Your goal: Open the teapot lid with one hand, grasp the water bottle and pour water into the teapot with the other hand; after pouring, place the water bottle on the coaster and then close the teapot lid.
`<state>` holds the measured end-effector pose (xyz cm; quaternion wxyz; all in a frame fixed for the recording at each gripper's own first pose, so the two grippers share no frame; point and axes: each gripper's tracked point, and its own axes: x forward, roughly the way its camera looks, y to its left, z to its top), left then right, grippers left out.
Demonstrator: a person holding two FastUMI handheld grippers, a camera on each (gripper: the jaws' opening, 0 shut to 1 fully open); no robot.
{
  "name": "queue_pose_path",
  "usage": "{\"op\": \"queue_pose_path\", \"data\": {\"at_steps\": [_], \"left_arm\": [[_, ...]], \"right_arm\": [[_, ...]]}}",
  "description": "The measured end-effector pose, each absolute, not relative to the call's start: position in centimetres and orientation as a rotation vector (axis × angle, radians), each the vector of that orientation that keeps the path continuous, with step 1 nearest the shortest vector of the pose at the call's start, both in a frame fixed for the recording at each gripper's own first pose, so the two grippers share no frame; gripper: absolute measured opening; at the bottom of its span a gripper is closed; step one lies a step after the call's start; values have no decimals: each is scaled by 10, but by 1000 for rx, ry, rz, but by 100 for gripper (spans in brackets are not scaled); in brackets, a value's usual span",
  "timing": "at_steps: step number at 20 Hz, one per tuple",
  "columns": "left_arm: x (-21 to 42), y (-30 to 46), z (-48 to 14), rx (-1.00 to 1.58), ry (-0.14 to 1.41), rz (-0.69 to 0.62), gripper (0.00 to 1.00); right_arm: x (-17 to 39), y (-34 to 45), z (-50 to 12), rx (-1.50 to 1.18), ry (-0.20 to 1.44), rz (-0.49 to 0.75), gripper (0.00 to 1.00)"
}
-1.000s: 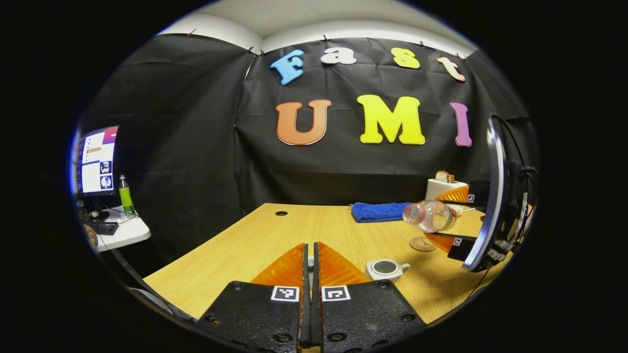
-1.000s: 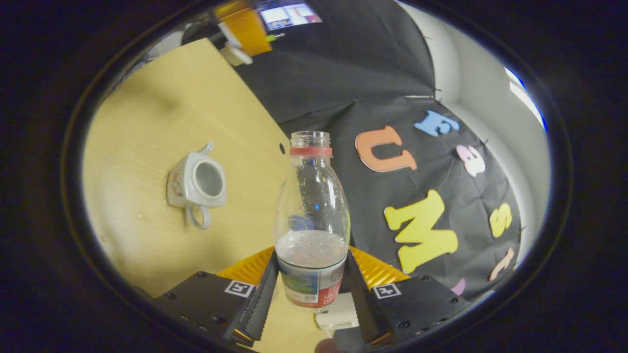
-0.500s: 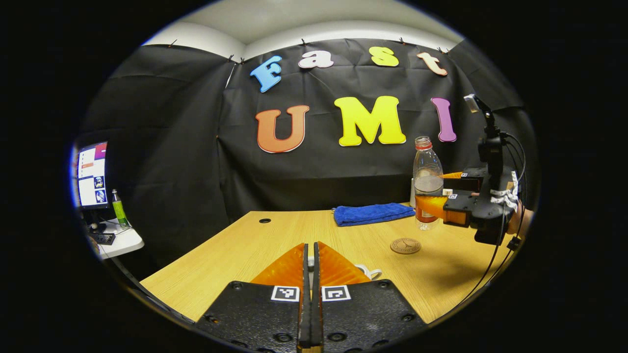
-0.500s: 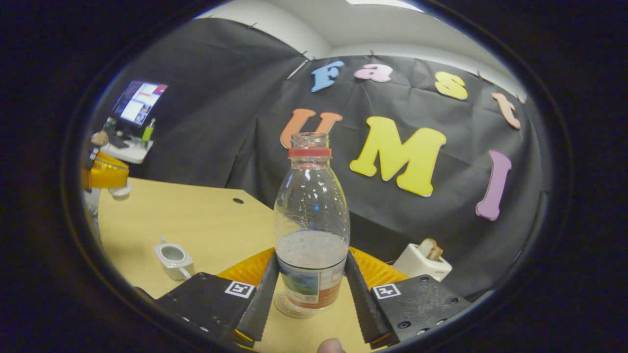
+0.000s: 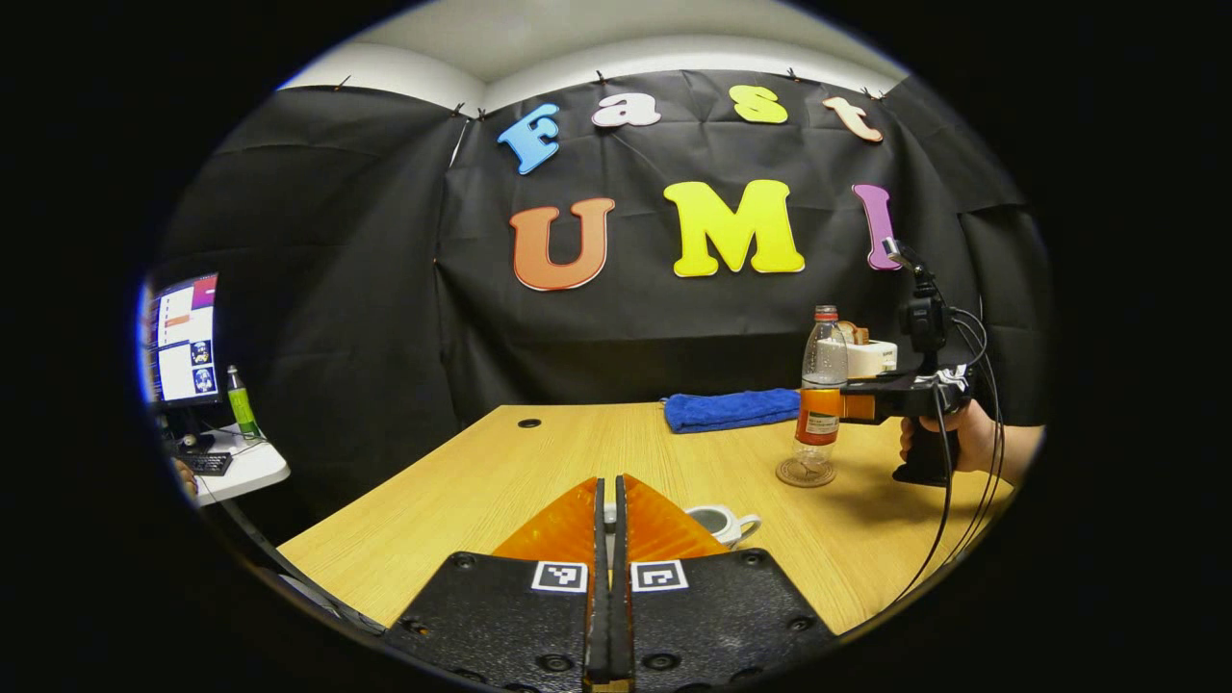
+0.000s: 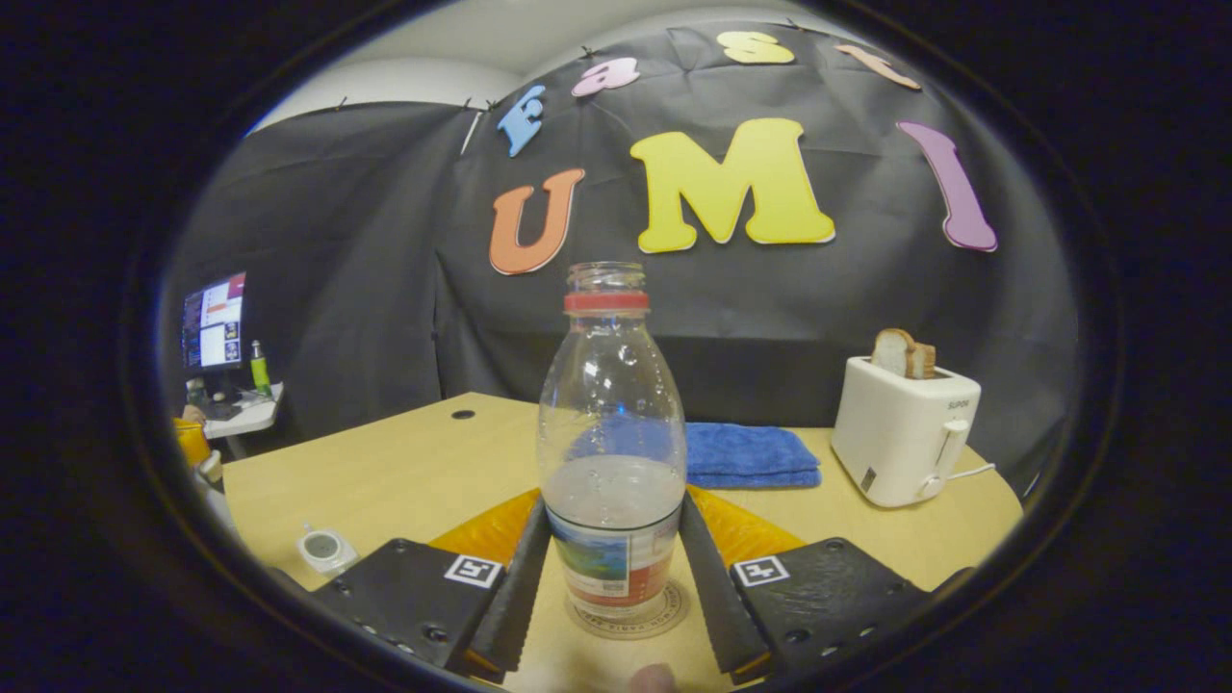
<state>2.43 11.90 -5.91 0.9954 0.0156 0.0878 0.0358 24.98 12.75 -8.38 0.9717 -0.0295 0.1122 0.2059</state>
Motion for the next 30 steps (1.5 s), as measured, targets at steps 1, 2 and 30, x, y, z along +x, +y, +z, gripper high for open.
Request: {"op": "queue_pose_path", "data": {"at_steps": [1, 2, 30], "left_arm": [[24, 120, -60, 30, 181, 72, 3], [24, 121, -61, 32, 183, 75, 3], [24, 108, -50, 25, 150, 56, 3]], "right_arm": [[252, 128, -87, -61, 231, 412, 72], [254, 128, -91, -62, 237, 408, 72], [222, 90, -95, -32, 248, 351, 96]]}}
